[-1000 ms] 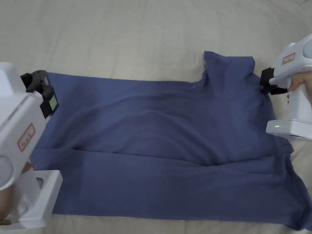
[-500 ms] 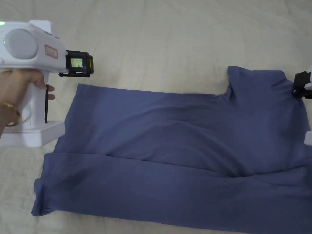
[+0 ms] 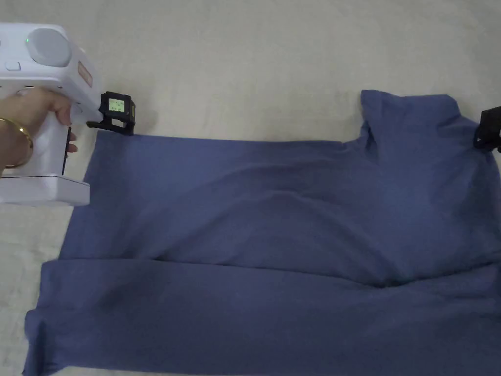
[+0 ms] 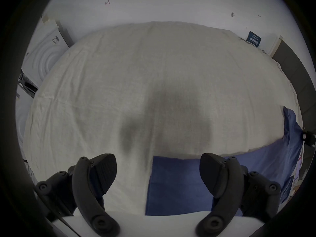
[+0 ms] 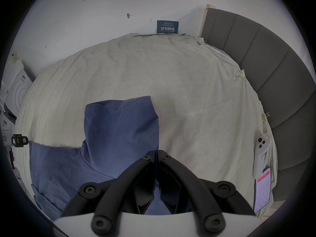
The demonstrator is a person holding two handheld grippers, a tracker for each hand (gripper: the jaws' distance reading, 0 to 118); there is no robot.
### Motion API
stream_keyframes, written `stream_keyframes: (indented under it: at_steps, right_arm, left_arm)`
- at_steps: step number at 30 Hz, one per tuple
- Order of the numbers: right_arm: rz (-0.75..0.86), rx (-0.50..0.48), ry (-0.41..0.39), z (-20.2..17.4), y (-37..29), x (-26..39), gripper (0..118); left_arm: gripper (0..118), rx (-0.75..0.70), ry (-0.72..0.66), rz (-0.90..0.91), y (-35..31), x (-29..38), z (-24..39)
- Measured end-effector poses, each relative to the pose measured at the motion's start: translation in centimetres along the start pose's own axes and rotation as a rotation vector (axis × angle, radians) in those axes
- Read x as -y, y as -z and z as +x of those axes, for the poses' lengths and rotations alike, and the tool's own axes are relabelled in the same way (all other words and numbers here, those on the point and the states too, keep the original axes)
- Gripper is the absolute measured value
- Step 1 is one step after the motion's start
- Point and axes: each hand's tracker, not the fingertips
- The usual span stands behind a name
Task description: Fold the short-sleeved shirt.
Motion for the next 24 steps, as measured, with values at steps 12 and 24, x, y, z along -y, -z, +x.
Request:
stream_keyframes:
  at_steps: [12, 24]
  right_arm:
    - [-0.016, 0.003, -0.013, -0.5, 0.9, 1.2, 1]
    - [0.098, 0.024, 0.013, 0.8, -4.1, 1.4, 1]
  left_arm:
    - [0, 0.03, 0.027, -0.008, 0.2, 1.2, 1.3]
    - [0, 0.101, -0.063, 0.318, -8.6, 4.6, -1.7]
